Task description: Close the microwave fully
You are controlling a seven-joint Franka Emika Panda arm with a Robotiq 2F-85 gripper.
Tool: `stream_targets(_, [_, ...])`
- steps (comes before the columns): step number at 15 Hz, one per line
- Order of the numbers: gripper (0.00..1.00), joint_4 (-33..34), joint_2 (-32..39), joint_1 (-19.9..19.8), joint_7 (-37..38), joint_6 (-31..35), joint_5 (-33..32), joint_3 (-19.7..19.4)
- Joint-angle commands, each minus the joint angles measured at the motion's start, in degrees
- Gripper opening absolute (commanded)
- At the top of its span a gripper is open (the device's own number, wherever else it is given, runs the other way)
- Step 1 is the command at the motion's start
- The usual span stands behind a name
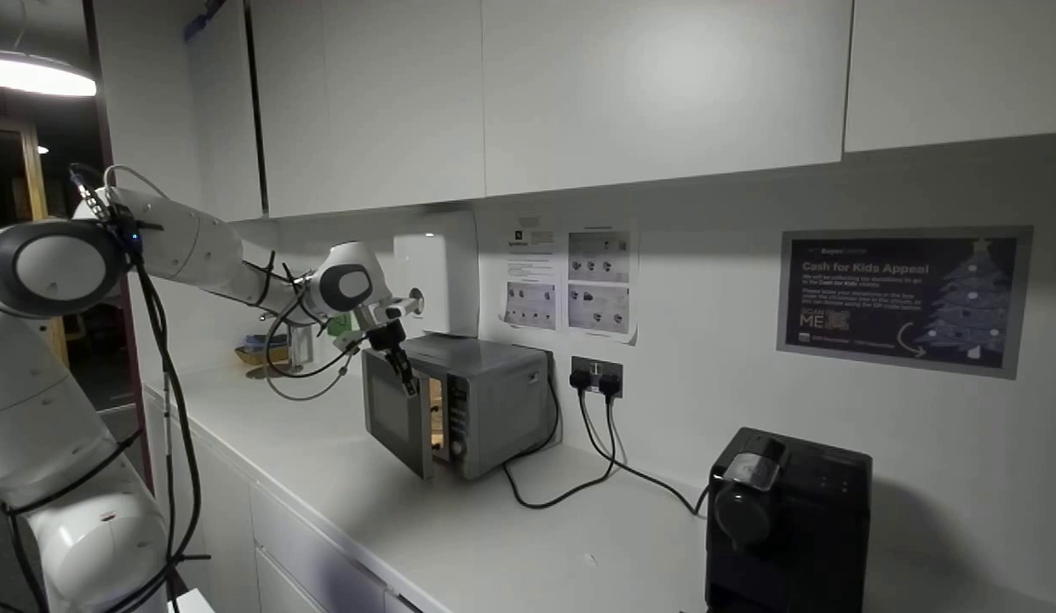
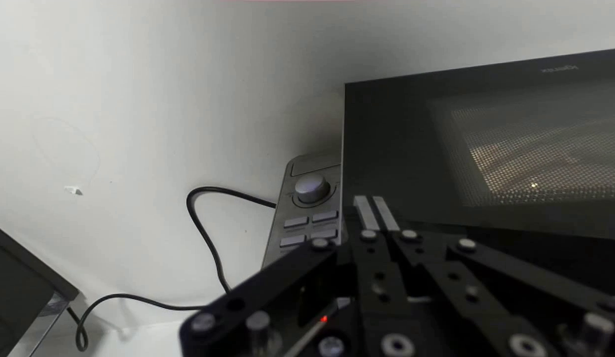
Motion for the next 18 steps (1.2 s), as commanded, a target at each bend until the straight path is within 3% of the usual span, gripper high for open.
stream_targets(1, [0.00, -0.1, 0.9, -0.6, -0.9, 2.9, -1.7, -0.4])
stream_targets(18, [0.00, 0.4, 2.4, -0.8, -0.3, 6.3, -5.4, -0.3])
